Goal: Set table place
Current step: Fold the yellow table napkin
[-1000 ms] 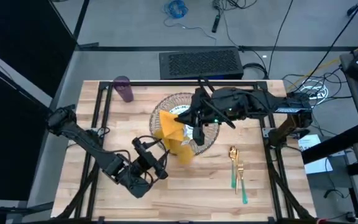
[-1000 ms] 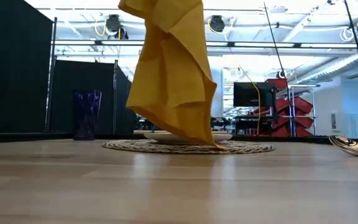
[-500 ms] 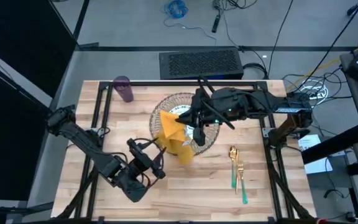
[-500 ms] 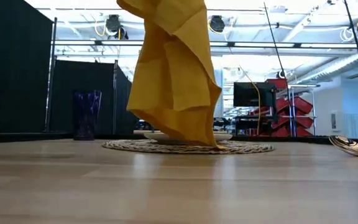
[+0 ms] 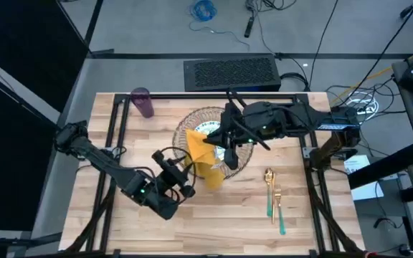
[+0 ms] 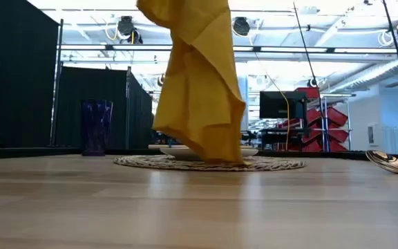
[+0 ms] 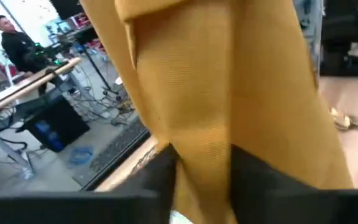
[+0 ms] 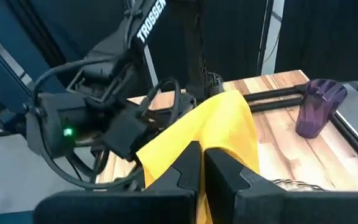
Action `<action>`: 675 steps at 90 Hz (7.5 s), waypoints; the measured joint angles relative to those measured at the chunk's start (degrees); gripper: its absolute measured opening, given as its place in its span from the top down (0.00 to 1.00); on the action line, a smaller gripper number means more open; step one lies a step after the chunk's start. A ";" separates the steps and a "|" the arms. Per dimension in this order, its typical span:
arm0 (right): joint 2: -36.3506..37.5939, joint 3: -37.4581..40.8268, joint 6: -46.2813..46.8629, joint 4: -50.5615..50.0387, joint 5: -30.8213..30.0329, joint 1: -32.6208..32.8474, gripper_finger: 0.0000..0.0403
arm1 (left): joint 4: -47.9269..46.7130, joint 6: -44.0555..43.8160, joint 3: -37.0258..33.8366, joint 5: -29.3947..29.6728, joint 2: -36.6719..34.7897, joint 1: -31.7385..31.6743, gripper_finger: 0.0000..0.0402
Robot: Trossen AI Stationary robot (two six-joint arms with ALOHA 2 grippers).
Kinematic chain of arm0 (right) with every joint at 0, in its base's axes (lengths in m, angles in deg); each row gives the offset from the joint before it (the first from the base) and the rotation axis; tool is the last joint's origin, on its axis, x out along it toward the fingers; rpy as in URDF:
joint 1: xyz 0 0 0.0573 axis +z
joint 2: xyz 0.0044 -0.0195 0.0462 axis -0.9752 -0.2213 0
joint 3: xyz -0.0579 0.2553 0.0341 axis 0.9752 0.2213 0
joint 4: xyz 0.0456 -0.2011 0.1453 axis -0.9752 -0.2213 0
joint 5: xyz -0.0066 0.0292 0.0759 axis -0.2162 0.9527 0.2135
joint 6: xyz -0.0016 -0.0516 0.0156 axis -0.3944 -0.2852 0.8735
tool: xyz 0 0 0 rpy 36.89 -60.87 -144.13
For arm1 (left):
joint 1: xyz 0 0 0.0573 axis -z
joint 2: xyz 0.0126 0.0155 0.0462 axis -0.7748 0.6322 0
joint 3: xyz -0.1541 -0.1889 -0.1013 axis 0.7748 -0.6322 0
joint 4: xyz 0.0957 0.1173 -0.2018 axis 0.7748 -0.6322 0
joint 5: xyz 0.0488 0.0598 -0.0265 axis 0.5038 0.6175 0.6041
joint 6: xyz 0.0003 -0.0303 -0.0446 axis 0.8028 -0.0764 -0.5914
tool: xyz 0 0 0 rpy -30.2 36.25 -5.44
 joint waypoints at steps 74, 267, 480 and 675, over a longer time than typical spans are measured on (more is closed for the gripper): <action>-1.22 16.56 -6.68 -14.44 -4.83 2.00 0.99 | -37.93 -33.89 2.85 -15.69 -15.07 12.07 1.00; -31.64 19.53 -48.97 44.76 -9.41 3.51 0.68 | -50.75 -41.62 8.03 -22.34 -15.59 13.55 1.00; -1.21 -16.33 -21.38 -5.01 -6.05 -12.61 1.00 | -26.06 11.06 40.31 -13.05 -20.55 11.36 1.00; -22.82 34.42 -1.70 31.80 14.93 2.17 0.58 | -46.02 -53.66 40.22 -38.69 33.29 24.65 1.00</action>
